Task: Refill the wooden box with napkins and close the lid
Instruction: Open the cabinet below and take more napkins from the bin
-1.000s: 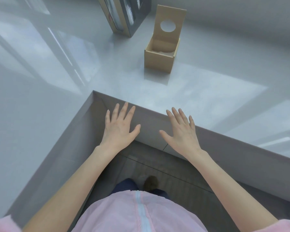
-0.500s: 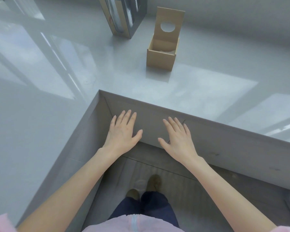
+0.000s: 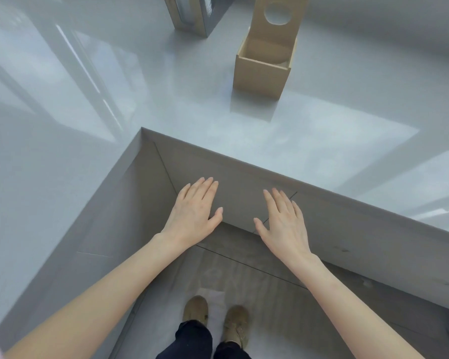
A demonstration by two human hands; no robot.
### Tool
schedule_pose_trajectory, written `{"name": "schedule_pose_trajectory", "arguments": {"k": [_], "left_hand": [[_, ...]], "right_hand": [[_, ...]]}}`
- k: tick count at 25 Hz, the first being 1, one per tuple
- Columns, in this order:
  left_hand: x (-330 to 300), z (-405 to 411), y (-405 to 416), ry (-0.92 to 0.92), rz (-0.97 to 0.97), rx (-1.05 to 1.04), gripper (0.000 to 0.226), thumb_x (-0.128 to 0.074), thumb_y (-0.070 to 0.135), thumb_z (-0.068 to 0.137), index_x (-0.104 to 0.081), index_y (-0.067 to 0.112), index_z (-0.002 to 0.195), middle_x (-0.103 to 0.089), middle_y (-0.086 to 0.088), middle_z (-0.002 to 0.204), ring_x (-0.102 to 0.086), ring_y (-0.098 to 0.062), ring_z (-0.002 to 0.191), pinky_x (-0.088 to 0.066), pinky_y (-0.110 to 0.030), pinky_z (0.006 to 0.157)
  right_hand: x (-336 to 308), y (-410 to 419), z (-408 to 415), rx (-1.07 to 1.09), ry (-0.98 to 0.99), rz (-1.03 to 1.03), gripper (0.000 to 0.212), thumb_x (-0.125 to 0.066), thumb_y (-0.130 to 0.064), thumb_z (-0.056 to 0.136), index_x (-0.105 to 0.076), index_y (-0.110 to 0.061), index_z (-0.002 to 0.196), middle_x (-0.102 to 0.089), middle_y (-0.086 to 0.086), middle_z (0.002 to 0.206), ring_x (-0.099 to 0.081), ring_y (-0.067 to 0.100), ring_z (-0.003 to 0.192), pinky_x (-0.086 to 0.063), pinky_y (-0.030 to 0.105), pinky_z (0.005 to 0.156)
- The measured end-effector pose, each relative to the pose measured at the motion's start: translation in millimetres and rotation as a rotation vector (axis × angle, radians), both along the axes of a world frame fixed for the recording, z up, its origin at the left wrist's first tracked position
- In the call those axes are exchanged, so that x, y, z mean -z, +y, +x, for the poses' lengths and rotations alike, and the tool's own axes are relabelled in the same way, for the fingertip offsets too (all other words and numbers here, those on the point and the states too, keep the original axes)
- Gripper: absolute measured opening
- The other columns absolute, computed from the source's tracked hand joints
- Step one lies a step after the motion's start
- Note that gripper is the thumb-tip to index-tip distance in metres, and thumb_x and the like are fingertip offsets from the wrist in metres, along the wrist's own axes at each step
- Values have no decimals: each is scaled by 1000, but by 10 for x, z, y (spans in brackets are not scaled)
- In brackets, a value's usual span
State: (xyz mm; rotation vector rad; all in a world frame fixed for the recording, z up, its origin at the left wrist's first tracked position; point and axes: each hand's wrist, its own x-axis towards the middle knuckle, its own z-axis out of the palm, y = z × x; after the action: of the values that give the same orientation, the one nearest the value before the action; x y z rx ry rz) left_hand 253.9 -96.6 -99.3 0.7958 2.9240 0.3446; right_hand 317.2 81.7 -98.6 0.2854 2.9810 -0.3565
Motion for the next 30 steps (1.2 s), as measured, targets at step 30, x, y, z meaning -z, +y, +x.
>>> {"name": "schedule_pose_trajectory", "arguments": {"k": [30], "left_hand": [[932,-182,819,305,185,-87,51,-59,7,66,-62,13,117,-62,-17,113,-37,-30,112,-53,-42,71]], "right_hand": [[1040,157,-204,-7,596,197,57,-55,6,62,-61,-6,117,-66,11,100,-42,24,90,-35,34,82]]}}
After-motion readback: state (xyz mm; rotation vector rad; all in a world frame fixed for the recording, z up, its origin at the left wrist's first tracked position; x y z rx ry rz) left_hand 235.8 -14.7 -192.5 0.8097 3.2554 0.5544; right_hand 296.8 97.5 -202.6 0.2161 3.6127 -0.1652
